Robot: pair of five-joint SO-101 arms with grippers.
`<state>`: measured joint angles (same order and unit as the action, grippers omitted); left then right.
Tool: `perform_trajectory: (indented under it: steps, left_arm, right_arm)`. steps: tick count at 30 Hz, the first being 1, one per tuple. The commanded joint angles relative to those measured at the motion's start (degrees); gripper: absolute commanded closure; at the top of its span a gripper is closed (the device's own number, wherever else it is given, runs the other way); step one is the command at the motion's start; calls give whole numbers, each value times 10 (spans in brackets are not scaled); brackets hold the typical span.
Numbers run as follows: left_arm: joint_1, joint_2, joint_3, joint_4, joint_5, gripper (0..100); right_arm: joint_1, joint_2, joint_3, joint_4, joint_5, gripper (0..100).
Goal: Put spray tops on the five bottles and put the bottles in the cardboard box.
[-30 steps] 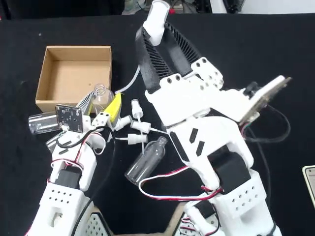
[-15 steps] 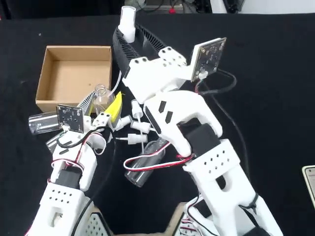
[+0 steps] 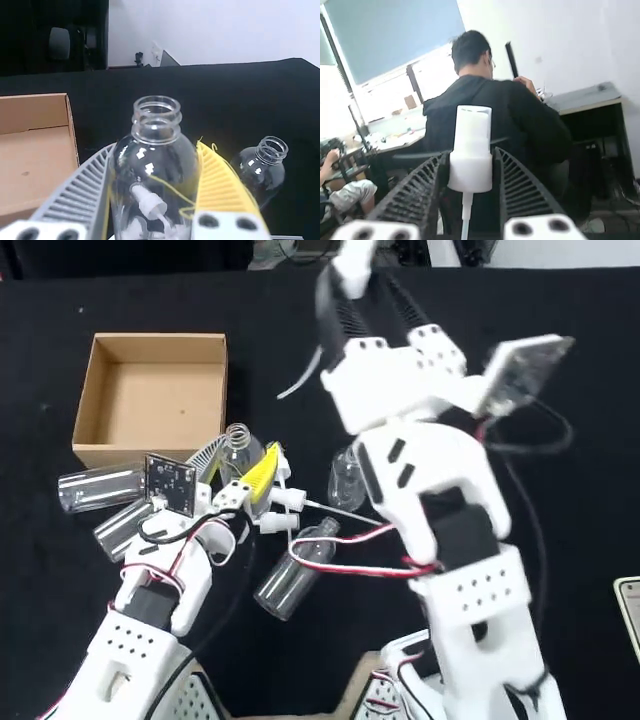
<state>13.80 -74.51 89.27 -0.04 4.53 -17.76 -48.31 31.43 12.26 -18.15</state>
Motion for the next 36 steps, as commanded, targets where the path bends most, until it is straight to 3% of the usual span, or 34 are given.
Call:
perform_trajectory:
  steps: [1, 11, 21, 31, 36]
  left_arm:
    - [7, 1, -16, 0, 3, 920]
    - [38, 1, -8, 1, 3, 920]
    - [40, 1, -7, 1, 3, 920]
    - [36, 1, 2, 1, 2, 920]
    - [36, 1, 3, 1, 2, 920]
  right_arm:
    - [19, -37, 0, -1, -3, 942]
    - [-31, -44, 78, -3, -4, 942]
    - [-30, -46, 135, -47, -1, 942]
    - [-113, -145, 153, -44, 222, 943]
    - [-135, -199, 167, -47, 236, 943]
